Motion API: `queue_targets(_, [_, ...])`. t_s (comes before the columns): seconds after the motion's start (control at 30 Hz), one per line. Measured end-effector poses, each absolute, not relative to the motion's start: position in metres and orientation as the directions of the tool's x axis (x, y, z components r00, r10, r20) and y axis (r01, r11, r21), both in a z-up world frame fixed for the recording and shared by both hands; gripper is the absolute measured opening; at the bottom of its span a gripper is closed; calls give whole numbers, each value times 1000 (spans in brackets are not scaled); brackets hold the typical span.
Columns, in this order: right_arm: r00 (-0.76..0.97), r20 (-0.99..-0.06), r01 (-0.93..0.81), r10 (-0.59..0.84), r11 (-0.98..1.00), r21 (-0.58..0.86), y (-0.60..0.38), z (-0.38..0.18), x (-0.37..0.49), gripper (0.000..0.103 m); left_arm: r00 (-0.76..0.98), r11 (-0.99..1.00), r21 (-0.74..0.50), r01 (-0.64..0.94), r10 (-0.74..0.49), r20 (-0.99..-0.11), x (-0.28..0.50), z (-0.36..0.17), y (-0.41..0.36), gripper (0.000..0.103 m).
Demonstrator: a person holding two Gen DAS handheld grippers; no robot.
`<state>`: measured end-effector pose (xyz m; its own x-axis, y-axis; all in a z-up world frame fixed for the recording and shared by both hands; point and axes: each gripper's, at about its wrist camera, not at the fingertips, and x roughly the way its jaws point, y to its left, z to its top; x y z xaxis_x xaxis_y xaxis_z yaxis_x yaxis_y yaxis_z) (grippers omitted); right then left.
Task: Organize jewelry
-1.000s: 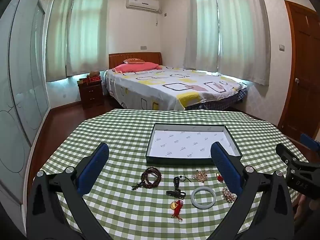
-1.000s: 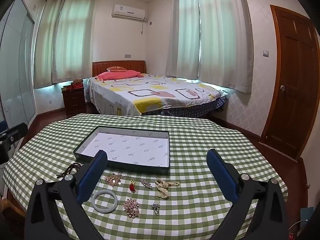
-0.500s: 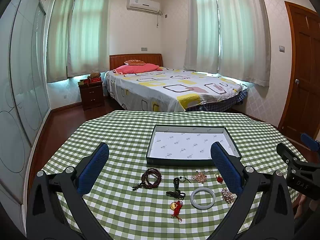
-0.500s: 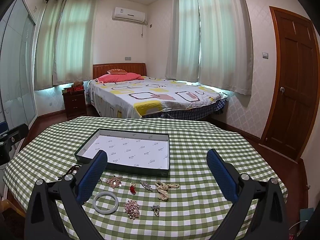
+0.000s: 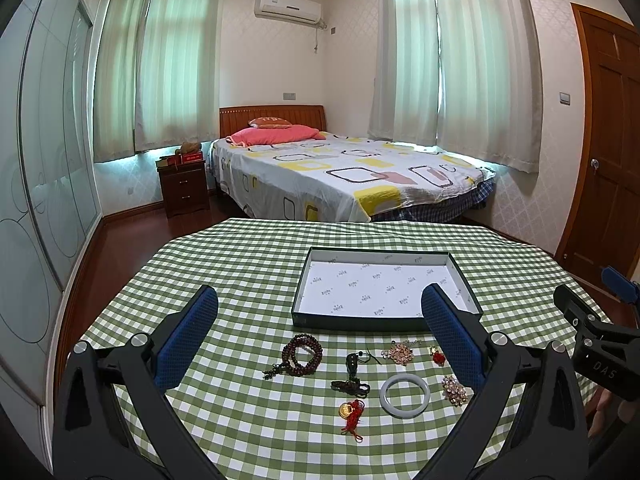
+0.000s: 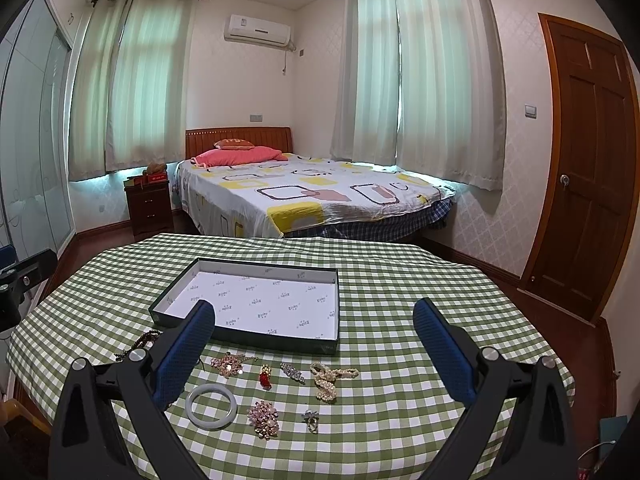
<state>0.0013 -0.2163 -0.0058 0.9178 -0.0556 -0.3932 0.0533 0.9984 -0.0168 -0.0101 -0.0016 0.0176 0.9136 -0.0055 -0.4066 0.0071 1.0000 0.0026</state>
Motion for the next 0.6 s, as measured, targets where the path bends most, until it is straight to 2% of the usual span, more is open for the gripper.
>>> queue_targets(0.6, [920, -387, 53, -56, 998, -18, -216, -6, 0, 97, 911, 1000, 0, 5, -5, -412, -10, 12, 0, 99])
